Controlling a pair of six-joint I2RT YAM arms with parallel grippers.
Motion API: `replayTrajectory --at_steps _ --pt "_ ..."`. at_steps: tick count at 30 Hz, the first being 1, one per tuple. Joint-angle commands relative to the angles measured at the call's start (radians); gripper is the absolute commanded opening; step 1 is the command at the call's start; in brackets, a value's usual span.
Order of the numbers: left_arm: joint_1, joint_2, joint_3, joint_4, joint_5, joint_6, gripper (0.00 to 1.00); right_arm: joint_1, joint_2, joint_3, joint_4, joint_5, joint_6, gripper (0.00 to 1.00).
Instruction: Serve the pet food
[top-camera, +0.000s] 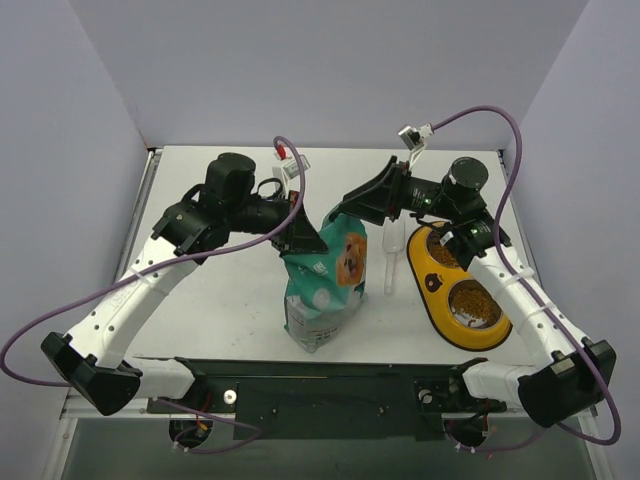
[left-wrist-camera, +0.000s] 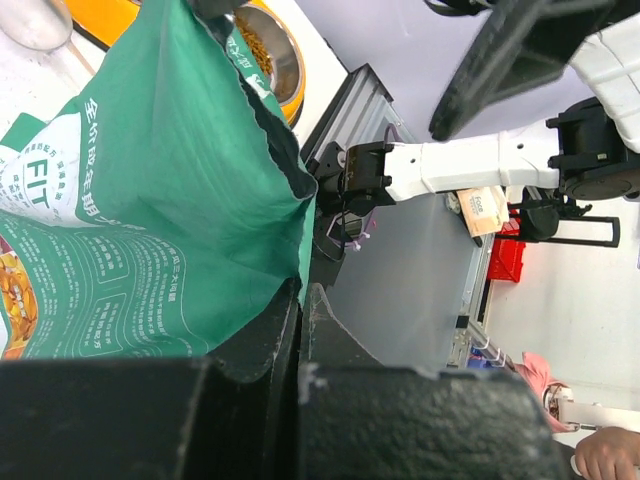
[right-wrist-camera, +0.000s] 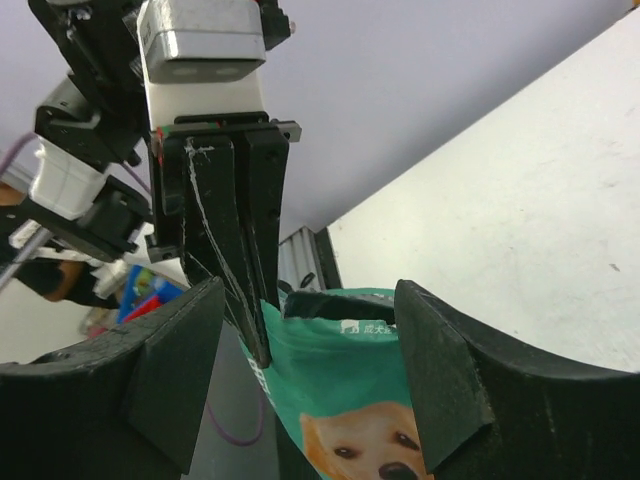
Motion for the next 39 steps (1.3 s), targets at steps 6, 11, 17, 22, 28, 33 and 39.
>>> replayTrajectory --at_steps 6,11,17,22,28,33,39 --pt "-0.013 -0.097 0.028 0.095 -0.163 -0.021 0.06 0.014 -0.095 0.081 -0.600 0.357 -0.360 0.68" --pt "-0.091 -0.197 -0.092 0.138 -0.388 -0.054 0.39 0.068 -0.147 0.110 -0.711 0.633 -0.147 0.72" --pt "-0.132 -0.200 -0.090 0.088 -0.404 -0.044 0.54 0.151 -0.168 0.033 -0.430 0.536 -0.206 0.74" --pt "-0.218 -0.206 -0.084 0.057 -0.475 -0.022 0.66 0.102 -0.083 0.109 -0.501 0.329 -0.370 0.73" --pt "-0.276 -0.232 -0.101 0.016 -0.601 0.013 0.58 0.048 -0.096 0.080 -0.501 0.196 -0.398 0.72" --pt "-0.278 -0.249 -0.130 0.025 -0.572 0.031 0.67 0.001 -0.057 0.058 -0.501 0.048 -0.429 0.73" --pt "-0.278 -0.271 -0.169 0.071 -0.522 -0.005 0.74 -0.016 -0.073 0.045 -0.585 0.057 -0.527 0.75"
